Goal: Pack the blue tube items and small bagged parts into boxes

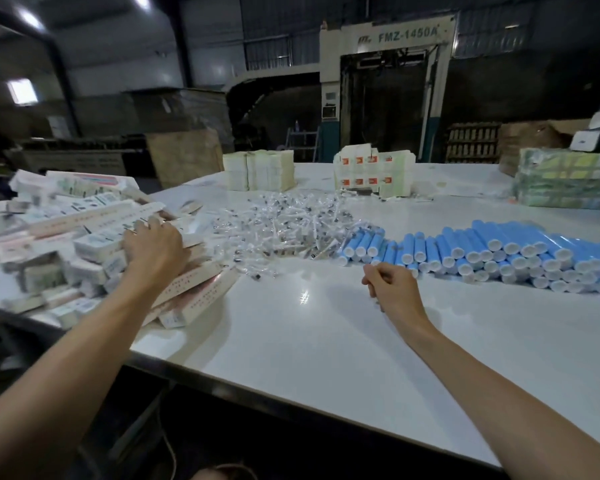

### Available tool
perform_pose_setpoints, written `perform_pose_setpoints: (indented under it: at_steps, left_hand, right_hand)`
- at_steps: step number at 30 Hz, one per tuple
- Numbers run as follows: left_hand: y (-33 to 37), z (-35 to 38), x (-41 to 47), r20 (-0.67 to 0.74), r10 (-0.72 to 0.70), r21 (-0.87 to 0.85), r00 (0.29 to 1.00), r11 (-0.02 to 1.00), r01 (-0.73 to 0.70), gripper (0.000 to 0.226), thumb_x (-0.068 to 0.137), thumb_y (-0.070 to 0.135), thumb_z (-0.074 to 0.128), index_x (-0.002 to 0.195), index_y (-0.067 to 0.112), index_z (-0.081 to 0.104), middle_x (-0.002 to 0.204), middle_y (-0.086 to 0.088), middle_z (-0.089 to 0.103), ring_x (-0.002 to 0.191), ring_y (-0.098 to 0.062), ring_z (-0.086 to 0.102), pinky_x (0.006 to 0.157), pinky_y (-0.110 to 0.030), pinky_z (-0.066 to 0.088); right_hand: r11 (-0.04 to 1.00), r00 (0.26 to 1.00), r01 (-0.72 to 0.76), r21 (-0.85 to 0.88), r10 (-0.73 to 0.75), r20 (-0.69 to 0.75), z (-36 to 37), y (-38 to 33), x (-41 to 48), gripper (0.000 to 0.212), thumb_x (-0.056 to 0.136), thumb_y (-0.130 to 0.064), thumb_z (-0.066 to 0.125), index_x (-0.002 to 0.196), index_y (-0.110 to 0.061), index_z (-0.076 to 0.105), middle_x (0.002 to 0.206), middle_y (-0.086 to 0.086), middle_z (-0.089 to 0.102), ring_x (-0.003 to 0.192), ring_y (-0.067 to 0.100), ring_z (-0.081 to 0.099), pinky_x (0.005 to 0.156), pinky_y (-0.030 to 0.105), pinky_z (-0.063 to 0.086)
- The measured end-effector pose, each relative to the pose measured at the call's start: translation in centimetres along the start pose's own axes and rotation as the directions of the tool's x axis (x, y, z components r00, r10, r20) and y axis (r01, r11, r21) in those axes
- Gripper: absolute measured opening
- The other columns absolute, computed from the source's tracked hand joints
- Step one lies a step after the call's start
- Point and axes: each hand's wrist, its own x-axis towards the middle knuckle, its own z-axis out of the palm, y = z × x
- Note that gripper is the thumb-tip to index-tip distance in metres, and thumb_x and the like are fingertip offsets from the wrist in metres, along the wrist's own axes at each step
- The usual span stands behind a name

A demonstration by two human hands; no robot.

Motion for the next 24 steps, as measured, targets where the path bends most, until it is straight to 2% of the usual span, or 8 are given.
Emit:
perform_pose_setpoints:
  at_steps: [3,8,10,12,14,17,21,24]
  left_hand:
    - [-0.9,0.9,0.3,0.024,0.032,0.077,0.999,0.996,-0.033,0.057,0.105,0.054,0.06,0.144,0.011,0.061,0.153,-0.017,0.053,0.144,-0.039,0.044,0.115,-0.047,0.038]
    - [-0.7,0.6,0.4,-0.077,0.103,0.09,0.992,0.991,-0.096,0.041,0.106,0.046,0.064,0.126,0.011,0.07,0.132,-0.016,0.068,0.129,-0.037,0.059,0.106,-0.047,0.046]
    - [-0.6,0.0,0.6,-0.133,0.149,0.027,0.98,0.989,-0.146,0.039,0.106,0.044,0.065,0.115,0.006,0.072,0.117,-0.019,0.073,0.114,-0.039,0.066,0.097,-0.047,0.052]
    - [-0.1,-0.8,0.6,-0.18,0.198,-0.158,0.964,0.961,-0.227,0.044,0.106,0.045,0.065,0.101,0.001,0.071,0.098,-0.018,0.074,0.091,-0.039,0.071,0.078,-0.045,0.058]
    - [0.9,-2.2,-0.1,-0.189,0.259,-0.366,0.947,0.876,-0.313,0.055,0.108,0.053,0.057,0.09,0.002,0.067,0.083,-0.011,0.07,0.07,-0.036,0.071,0.055,-0.036,0.055]
    - [3.2,-4.0,-1.1,-0.16,0.346,-0.606,0.925,0.705,-0.368,0.049,0.109,0.061,0.047,0.101,0.013,0.057,0.086,0.0,0.063,0.06,-0.023,0.066,0.036,-0.017,0.04]
    - [7.1,-4.3,-2.3,-0.047,0.449,-0.821,0.892,0.492,-0.29,0.039,0.105,0.062,0.05,0.107,0.024,0.039,0.097,0.002,0.066,0.064,-0.017,0.071,0.043,-0.023,0.051]
    - [10.7,-3.4,-3.5,0.074,0.603,-0.959,0.794,0.262,-0.109,0.071,0.083,0.058,0.076,0.128,0.027,0.032,0.114,-0.005,0.067,0.078,-0.024,0.079,0.061,-0.032,0.063]
  right_hand:
    - [1.0,1.0,0.006,-0.004,-0.006,0.017,0.0,-0.3,-0.2,0.039,0.106,-0.034,0.059,0.073,-0.014,0.068,0.056,-0.011,0.06,0.055,0.007,0.053,0.063,0.032,0.043]
    - [1.0,0.999,0.02,-0.019,-0.019,0.026,-0.2,-0.7,-0.6,0.041,0.106,-0.034,0.059,0.073,-0.009,0.067,0.057,-0.008,0.06,0.056,0.01,0.052,0.063,0.032,0.043]
    - [1.0,0.999,0.024,-0.02,-0.024,0.024,-0.3,-0.7,-0.7,0.042,0.106,-0.034,0.059,0.073,-0.009,0.066,0.057,-0.008,0.06,0.055,0.009,0.052,0.063,0.032,0.043]
    - [0.999,0.999,0.033,-0.024,-0.033,0.023,-0.3,-0.8,-0.8,0.041,0.105,-0.034,0.059,0.073,-0.009,0.066,0.058,-0.006,0.06,0.056,0.011,0.053,0.063,0.033,0.043]
    - [0.999,0.999,0.036,-0.028,-0.035,0.027,-0.3,-1.0,-0.8,0.04,0.105,-0.035,0.059,0.073,-0.011,0.067,0.06,-0.002,0.06,0.058,0.014,0.053,0.063,0.034,0.044]
    - [0.999,0.999,0.039,-0.031,-0.038,0.027,-0.2,-1.2,-0.9,0.04,0.105,-0.035,0.06,0.073,-0.012,0.067,0.061,-0.003,0.06,0.059,0.014,0.054,0.064,0.034,0.045]
    - [0.998,0.999,0.044,-0.043,-0.043,0.023,-0.3,-1.5,-1.1,0.039,0.104,-0.034,0.06,0.073,-0.012,0.068,0.06,-0.001,0.061,0.059,0.014,0.054,0.064,0.034,0.045]
    - [0.998,0.998,0.05,-0.038,-0.049,0.027,-0.4,-1.7,-1.3,0.038,0.104,-0.031,0.061,0.075,-0.009,0.069,0.061,0.004,0.061,0.059,0.014,0.054,0.064,0.034,0.045]
